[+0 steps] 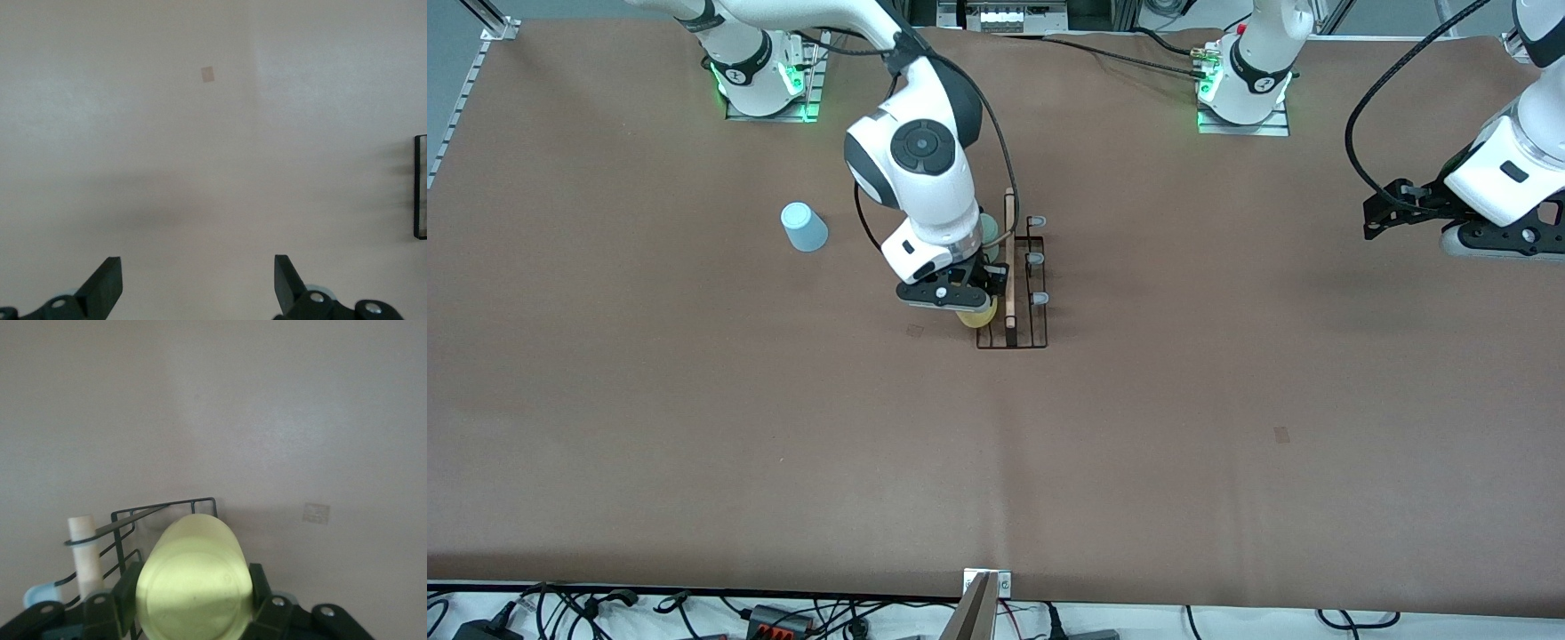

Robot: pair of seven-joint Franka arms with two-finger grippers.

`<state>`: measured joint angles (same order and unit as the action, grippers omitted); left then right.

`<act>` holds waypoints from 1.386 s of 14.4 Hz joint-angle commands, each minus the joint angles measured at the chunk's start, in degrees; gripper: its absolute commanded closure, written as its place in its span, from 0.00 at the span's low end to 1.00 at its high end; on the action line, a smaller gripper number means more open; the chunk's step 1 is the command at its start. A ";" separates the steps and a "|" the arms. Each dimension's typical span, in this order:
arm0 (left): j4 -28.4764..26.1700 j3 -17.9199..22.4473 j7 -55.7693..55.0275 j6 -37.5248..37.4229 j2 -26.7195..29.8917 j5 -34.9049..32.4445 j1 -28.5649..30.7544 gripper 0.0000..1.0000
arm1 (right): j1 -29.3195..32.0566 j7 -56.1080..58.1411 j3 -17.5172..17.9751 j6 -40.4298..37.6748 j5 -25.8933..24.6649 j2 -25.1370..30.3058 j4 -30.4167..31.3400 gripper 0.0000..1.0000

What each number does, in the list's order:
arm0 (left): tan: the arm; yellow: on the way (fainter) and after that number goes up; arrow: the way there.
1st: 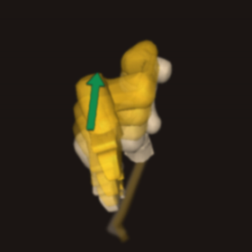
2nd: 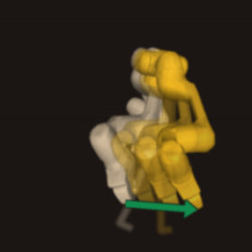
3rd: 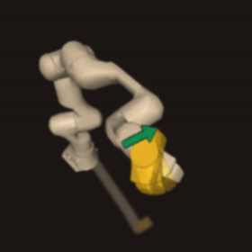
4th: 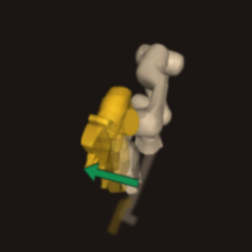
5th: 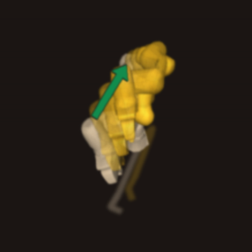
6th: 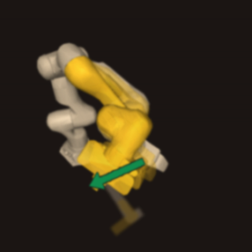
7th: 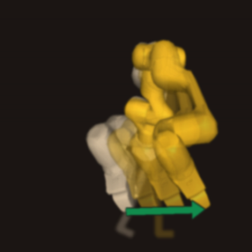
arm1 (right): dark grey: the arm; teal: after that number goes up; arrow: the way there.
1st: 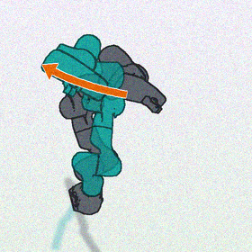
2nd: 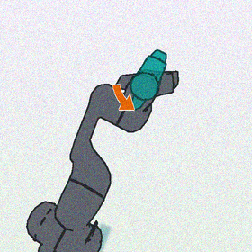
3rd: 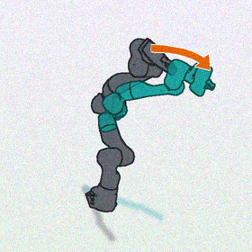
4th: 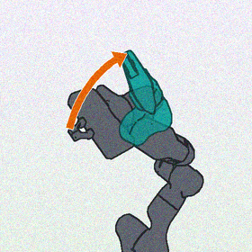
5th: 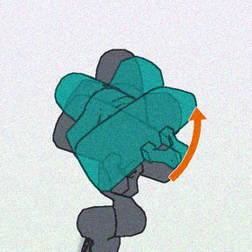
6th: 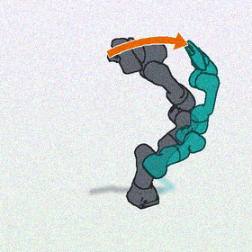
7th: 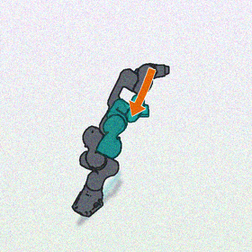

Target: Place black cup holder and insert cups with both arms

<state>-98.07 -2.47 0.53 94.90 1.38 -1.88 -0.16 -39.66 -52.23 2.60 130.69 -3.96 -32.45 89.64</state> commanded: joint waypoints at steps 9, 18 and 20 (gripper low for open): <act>0.60 -0.44 0.70 -0.59 0.82 -0.84 0.15 0.00 | 17.04 12.01 0.21 -17.63 1.15 17.13 -0.79 0.00; 0.25 -0.44 0.52 -1.20 0.82 -0.84 0.33 0.00 | 40.18 45.44 -1.54 -34.77 4.57 29.89 -1.05 0.00; 0.25 -0.35 0.52 -1.03 0.56 -0.84 0.59 0.00 | 40.45 53.51 -1.72 -37.96 3.18 30.08 -1.92 0.00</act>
<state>-97.89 -2.58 0.53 94.49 1.67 -1.89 -0.07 0.81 -4.56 0.32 94.66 -0.69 -3.54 87.17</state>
